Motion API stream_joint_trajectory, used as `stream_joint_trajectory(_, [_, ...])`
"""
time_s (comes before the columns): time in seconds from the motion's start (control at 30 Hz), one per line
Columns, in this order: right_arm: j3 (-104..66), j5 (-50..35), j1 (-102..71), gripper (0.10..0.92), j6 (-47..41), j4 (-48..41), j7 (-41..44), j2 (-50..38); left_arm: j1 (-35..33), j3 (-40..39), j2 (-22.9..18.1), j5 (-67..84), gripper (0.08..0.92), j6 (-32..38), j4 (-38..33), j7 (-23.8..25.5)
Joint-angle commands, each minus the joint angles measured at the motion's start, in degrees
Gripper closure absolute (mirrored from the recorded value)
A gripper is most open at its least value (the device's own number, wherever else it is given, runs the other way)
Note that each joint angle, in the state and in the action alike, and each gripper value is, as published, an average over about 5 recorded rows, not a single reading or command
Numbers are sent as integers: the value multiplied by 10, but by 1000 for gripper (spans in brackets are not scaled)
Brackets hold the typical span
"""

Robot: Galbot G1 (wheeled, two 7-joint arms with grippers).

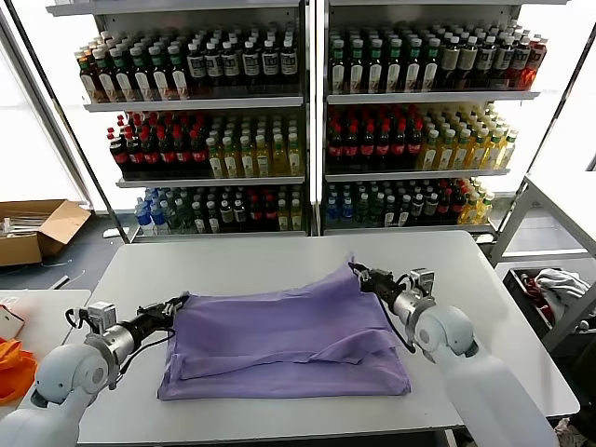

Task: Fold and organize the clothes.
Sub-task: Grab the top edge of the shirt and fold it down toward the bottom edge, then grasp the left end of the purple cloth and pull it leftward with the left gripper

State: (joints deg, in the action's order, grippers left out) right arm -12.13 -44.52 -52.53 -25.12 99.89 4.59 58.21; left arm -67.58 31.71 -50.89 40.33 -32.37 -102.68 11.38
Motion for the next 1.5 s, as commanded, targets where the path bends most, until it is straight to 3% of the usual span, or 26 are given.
stream_joint_trajectory(0.03, [-88,3,-233,919,12,192,-3,-64,-161,78,13,-2,914,3,-116,9])
stream_joint_trajectory(0.33, [-130,66,-366,919,34,240,7,-46,-249,93,10,-44,914,9,-154,30])
stream_joint_trajectory(0.53, [-133,95,-368,917,36,251,0,-30,-248,98,2,-67,909,1,-159,28])
stream_joint_trajectory(0.7, [-155,112,-357,827,62,254,-5,-24,-232,125,0,-60,819,-2,-168,0])
stream_joint_trajectory(1.0, [-224,165,-368,567,150,253,-3,15,-275,139,-27,-31,560,35,-218,-116])
stream_joint_trajectory(1.17, [-242,172,-393,420,174,254,-3,52,-304,96,-70,-45,412,85,-229,-192])
stream_joint_trajectory(1.37, [-234,202,-422,255,187,265,11,77,-283,18,-121,-51,241,86,-224,-300])
stream_joint_trajectory(1.5, [-230,209,-428,207,190,268,11,85,-253,-30,-155,-30,185,78,-211,-387])
